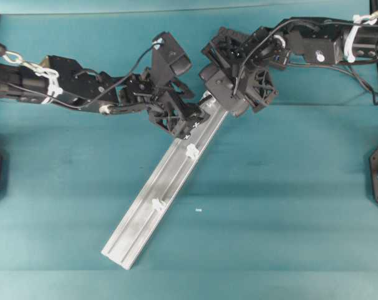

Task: Pass the USB cable through three rings with both arms.
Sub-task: 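Bring the left gripper to the plug beyond the first ring, then grasp the cable with the left gripper and release the right gripper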

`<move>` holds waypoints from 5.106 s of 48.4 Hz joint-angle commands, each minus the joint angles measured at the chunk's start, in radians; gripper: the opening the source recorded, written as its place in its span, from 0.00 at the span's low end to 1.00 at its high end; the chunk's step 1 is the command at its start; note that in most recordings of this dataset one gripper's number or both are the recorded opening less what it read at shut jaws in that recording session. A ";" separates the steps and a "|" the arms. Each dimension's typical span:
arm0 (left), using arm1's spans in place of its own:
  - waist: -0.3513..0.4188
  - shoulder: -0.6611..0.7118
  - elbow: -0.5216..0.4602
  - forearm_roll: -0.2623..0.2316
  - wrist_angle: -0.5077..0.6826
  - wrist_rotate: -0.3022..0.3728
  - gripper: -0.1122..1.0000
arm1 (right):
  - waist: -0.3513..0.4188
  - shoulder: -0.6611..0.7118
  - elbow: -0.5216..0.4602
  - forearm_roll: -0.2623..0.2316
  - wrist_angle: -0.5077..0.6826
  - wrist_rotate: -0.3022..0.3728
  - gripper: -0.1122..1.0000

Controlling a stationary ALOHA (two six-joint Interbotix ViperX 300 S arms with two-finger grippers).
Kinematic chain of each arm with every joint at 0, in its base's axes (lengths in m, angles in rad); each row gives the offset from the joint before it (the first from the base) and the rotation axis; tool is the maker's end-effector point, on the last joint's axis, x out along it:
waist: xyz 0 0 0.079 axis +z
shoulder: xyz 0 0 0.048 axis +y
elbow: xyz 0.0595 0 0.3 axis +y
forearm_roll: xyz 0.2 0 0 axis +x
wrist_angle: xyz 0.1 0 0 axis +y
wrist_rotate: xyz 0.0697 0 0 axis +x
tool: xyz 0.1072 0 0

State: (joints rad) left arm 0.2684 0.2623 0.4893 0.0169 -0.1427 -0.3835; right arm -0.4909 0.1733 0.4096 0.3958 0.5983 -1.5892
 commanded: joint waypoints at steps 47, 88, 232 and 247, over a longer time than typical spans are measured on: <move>-0.002 0.038 -0.038 0.006 -0.029 0.009 0.19 | 0.009 0.003 -0.008 0.006 -0.002 -0.008 0.18; -0.006 0.028 -0.009 0.006 -0.028 0.006 0.17 | 0.014 -0.005 0.009 0.006 -0.041 0.078 0.44; -0.084 -0.179 0.183 0.005 0.000 -0.086 0.72 | 0.144 -0.018 0.089 -0.152 -0.210 0.249 0.17; -0.092 -0.321 0.275 0.006 0.038 -0.091 0.95 | 0.144 -0.020 0.089 -0.181 -0.204 0.215 0.17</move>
State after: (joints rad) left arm 0.1810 0.0000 0.7501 0.0199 -0.1012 -0.4740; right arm -0.3482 0.1519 0.5047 0.2194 0.3927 -1.3545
